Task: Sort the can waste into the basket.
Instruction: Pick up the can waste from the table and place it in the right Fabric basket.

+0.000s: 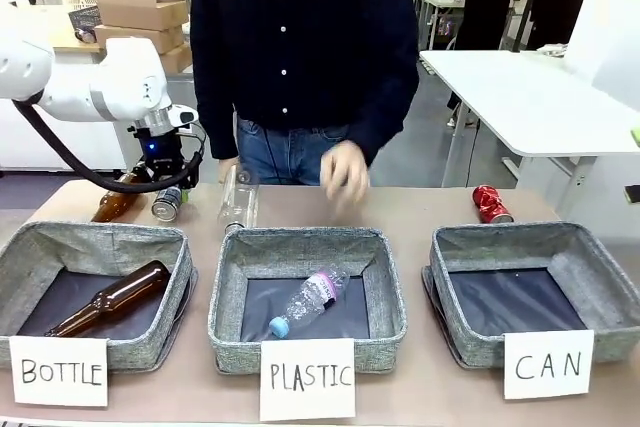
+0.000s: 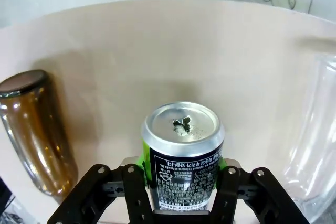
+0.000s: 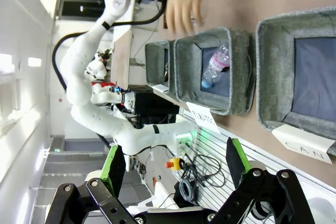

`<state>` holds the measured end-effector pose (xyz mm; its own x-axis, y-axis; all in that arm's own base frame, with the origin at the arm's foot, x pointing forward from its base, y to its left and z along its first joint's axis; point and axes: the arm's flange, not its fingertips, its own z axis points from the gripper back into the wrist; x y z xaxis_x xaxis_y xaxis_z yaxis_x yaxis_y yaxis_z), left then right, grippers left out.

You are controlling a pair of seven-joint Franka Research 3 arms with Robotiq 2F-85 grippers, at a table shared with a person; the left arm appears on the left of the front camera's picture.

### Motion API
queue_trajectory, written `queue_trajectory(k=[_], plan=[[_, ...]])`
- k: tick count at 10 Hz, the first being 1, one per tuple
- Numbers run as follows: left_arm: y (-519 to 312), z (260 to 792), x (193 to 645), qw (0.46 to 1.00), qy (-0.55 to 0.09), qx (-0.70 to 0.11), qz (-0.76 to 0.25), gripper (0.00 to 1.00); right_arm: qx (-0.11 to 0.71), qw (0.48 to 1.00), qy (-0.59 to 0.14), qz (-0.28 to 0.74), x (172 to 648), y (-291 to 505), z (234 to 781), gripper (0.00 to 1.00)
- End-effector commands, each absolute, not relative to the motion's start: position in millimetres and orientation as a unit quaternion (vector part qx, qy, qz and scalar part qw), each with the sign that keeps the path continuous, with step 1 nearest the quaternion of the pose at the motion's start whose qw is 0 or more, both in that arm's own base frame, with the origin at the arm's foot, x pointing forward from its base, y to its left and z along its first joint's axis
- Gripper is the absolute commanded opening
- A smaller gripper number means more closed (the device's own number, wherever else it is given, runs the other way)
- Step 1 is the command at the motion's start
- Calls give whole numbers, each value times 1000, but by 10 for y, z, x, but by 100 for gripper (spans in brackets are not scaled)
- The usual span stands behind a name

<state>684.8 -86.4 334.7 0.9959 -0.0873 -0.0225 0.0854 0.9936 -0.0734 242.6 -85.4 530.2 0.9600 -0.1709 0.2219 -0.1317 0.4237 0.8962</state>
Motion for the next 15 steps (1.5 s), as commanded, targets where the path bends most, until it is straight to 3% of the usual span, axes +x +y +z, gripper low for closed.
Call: queue_trajectory(k=[1,2,4,5,7,8,9,11,12,13,15], plan=[[-763,3596,6602,997,18,-54,-46,43,540,830,-143,-8,2426,-862,5315,100],[-665,3952,6349,993,39,-80,-73,43,540,830,-143,-8,2426,-862,5315,100],[-472,4817,5166,969,56,-134,-199,43,540,830,-143,-8,2426,-862,5315,100],[-422,5014,4487,953,43,-132,-268,43,540,830,-143,-8,2426,-862,5315,100],[-338,4940,3620,920,-29,-142,-365,43,540,830,-143,-8,2426,-862,5315,100],[-239,4823,3437,918,-68,-160,-356,43,540,830,-143,-8,2426,-862,5315,100],[-488,5044,4234,938,24,-126,-323,43,540,830,-143,-8,2426,-862,5315,100],[-488,5044,4234,938,24,-126,-323,43,540,830,-143,-8,2426,-862,5315,100],[-391,4978,3735,929,-8,-133,-346,44,536,832,-140,-12,2426,-853,5300,100],[-733,4904,3955,887,-62,-157,-430,44,509,850,-135,8,2391,-758,5356,100],[-2007,5347,3961,730,-160,-218,-628,44,470,864,-181,6,2095,-1083,5582,100]])
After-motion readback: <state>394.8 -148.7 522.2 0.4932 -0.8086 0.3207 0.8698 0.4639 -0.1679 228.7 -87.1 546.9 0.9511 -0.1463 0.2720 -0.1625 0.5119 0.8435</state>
